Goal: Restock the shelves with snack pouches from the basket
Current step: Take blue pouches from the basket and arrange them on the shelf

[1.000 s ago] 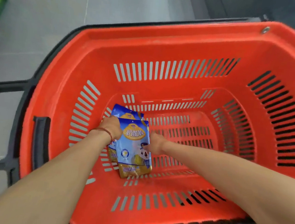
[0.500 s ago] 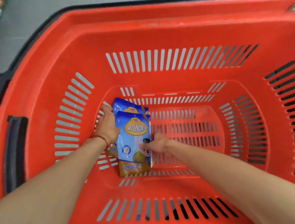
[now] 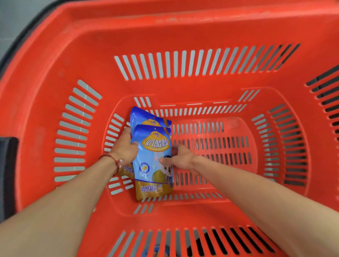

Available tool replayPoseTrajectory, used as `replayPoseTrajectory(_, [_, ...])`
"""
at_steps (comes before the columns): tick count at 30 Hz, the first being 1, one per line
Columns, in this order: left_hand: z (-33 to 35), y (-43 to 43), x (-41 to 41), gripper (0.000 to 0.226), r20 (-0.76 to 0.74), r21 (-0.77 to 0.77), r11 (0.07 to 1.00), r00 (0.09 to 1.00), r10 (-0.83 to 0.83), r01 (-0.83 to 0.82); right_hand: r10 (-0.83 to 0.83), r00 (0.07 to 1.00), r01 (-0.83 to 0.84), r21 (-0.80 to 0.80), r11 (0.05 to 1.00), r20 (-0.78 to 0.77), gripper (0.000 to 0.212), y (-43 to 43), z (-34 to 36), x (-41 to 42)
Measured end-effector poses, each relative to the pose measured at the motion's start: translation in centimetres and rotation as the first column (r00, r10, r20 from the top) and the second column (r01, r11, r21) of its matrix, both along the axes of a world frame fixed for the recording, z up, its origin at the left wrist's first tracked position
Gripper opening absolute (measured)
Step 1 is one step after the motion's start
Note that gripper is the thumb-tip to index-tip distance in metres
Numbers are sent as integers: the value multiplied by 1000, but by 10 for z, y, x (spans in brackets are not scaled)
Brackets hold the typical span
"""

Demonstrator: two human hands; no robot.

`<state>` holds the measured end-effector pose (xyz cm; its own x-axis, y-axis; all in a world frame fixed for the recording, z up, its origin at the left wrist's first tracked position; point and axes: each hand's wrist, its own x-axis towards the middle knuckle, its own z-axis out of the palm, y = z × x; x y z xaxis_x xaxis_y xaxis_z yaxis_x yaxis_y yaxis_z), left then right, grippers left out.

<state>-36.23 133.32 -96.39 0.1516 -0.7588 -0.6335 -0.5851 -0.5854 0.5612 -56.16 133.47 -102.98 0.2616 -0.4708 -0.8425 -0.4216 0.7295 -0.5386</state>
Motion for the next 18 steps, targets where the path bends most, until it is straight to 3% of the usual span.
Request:
replayPoseTrajectory(1, [-1, 0, 1, 37, -32, -11, 999, 999, 37, -37, -19, 999, 18, 8, 1000, 28, 62, 0, 3, 0])
replayPoseTrajectory(6, [2, 2, -14, 31, -183, -25, 984, 968, 170, -178, -50, 994, 46, 42, 998, 102, 73, -5, 10, -6])
replayPoseTrajectory(11, [-10, 5, -16, 24, -158, -23, 975, 964, 213, -219, -32, 999, 29, 126, 992, 17, 62, -5, 9, -25])
replayPoseTrajectory(16, [-11, 8, -20, 28, -166, -27, 962, 950, 263, -271, 15, 999, -7, 169, 986, -42, 94, -6, -4, -45])
replayPoseTrajectory(18, [-17, 9, -18, 36, -160, -24, 964, 952, 259, -267, -28, 999, 33, 167, 985, -32, 68, -10, 5, -53])
